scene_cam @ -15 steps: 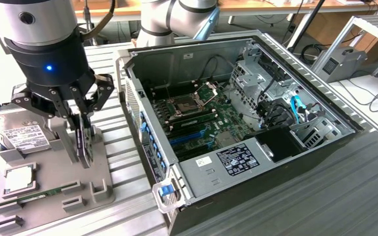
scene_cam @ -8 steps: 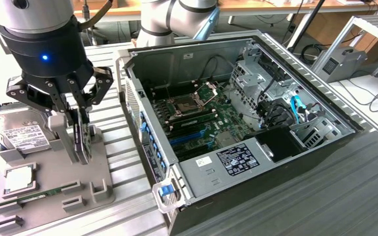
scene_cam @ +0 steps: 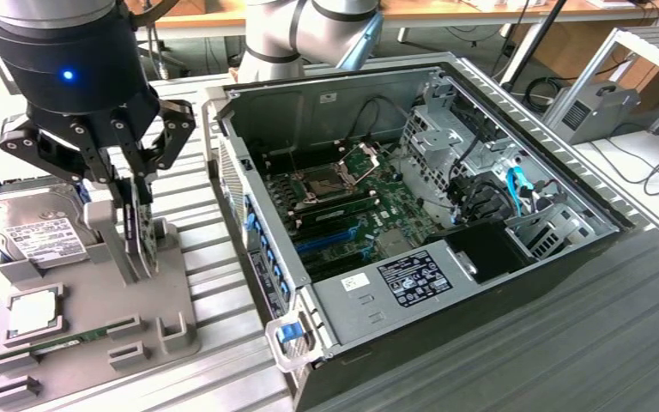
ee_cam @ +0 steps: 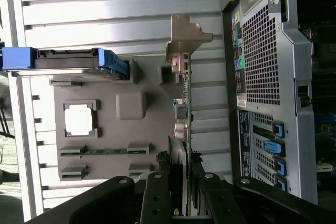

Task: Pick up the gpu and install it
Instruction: 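Pick up the gpu and move the gpu toward the slot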

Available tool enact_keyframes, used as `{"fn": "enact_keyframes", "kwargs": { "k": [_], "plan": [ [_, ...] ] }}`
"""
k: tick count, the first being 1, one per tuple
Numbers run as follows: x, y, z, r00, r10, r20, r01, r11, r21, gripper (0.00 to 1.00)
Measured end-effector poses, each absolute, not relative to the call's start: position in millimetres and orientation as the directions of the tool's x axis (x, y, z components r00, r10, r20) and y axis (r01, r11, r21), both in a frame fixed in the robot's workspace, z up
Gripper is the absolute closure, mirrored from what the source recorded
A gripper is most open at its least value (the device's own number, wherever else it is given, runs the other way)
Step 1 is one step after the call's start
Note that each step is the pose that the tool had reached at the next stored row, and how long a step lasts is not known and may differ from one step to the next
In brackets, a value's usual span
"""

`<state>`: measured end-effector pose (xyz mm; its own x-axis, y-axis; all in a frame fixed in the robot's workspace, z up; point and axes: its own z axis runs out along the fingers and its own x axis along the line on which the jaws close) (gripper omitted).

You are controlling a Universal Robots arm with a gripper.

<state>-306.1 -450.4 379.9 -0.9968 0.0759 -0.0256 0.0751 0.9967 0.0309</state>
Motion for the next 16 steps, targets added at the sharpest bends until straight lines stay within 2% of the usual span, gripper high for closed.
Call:
{"fn": "enact_keyframes", "kwargs": {
  "k": [16],
  "plan": [
    [-306.1,-450.4,384.4,-0.997,0.076,-0.026,0.075,0.997,0.031,0.74]
  ]
}}
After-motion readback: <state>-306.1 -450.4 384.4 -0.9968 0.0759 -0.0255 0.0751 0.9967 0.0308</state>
